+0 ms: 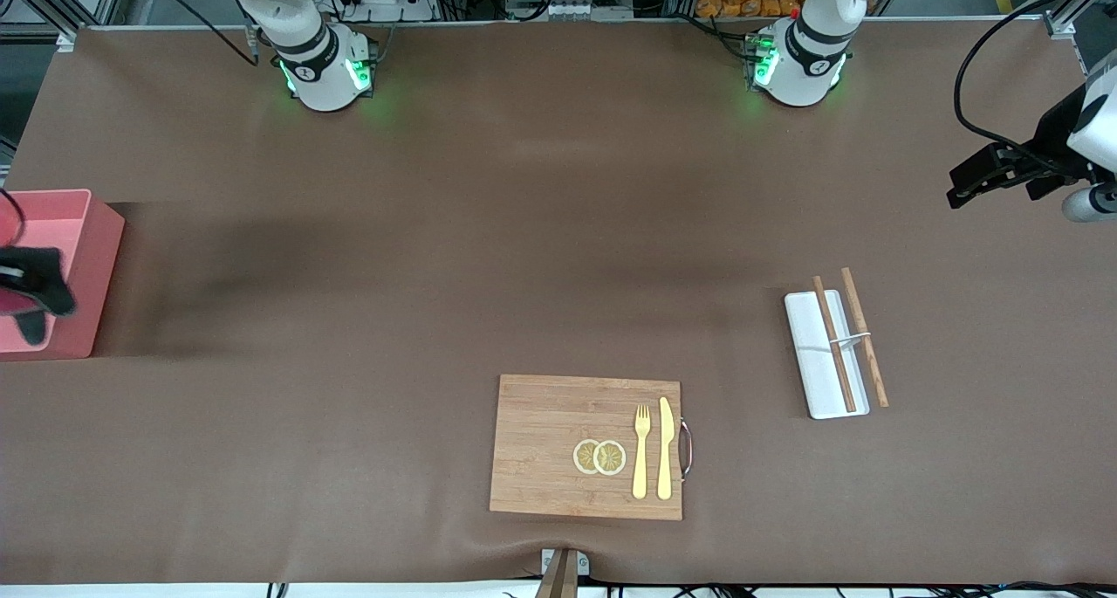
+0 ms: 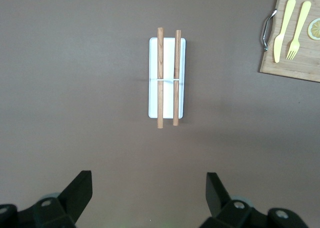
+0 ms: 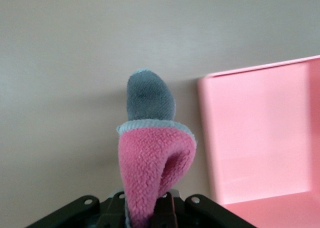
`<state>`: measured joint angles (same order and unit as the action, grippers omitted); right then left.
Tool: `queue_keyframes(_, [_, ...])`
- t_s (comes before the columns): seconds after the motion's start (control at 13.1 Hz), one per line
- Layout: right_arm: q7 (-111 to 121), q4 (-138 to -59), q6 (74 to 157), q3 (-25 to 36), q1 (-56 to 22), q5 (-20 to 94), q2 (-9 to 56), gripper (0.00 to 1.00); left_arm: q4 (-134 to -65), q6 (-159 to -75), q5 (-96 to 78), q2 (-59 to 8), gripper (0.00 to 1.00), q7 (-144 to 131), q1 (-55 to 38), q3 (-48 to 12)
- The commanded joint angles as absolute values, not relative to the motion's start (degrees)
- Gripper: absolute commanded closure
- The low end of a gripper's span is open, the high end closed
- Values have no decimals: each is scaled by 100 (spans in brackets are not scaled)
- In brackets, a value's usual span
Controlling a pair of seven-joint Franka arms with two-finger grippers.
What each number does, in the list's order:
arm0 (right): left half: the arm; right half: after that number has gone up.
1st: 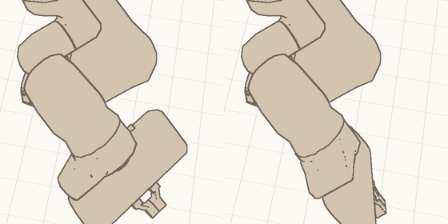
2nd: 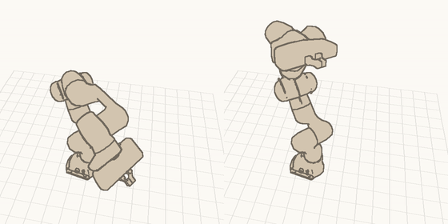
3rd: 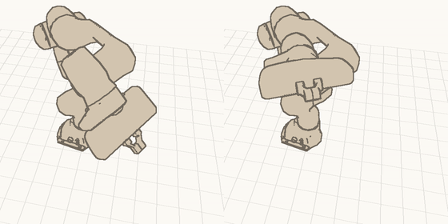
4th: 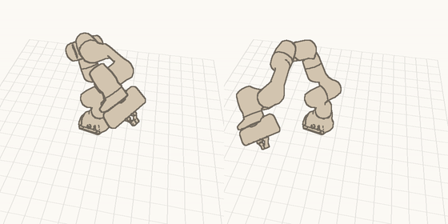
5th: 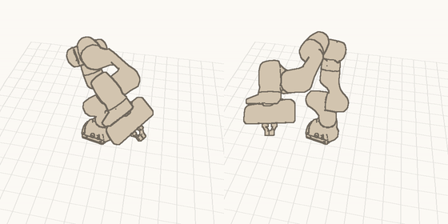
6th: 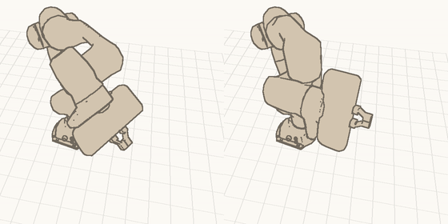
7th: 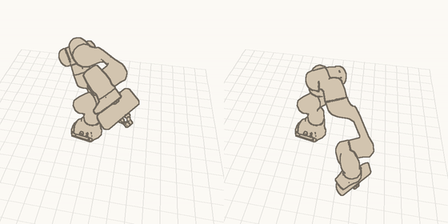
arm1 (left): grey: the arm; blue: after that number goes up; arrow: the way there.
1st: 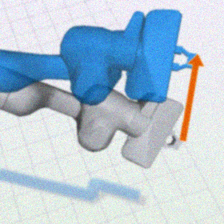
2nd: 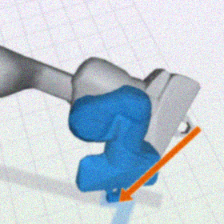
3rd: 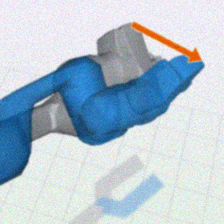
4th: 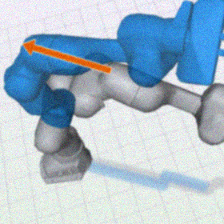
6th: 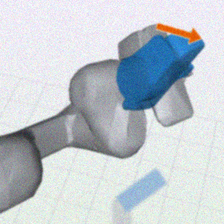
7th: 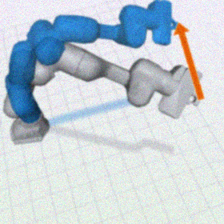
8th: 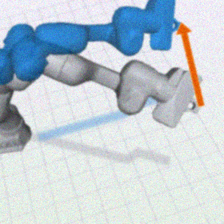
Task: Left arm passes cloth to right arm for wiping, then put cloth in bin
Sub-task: 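Move the cloth into the pink bin with the right gripper, then open the right gripper to drop the cloth in the bin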
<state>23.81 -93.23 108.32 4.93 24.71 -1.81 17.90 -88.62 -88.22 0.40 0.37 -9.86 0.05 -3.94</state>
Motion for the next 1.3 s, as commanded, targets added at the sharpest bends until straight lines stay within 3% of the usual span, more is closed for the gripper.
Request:
queue_keyframes(0.0, [3319, -8869, 11045, 369, 3213, -631, 2309, 100, -8965, -8859, -44, 185, 0, -879, 18, -404])
queue_keyframes(0.38, [4666, -8851, 12925, 352, 3972, -633, 3531, 100, -8974, -8842, -44, 185, 0, -905, 0, -404])
queue_keyframes(0.53, [4606, -8859, 13113, 360, 3981, -642, 3656, 1, -8965, -8842, -53, 176, 0, -931, -17, -404])
queue_keyframes(0.99, [4588, -8851, 13026, 352, 3973, -633, 3613, 0, -8956, -8859, -53, 176, 0, -975, -9, -483])
queue_keyframes(1.22, [4570, -8833, 12141, 316, 3868, -502, 3333, 0, -8956, -8859, -53, 176, 0, -967, -9, -483])
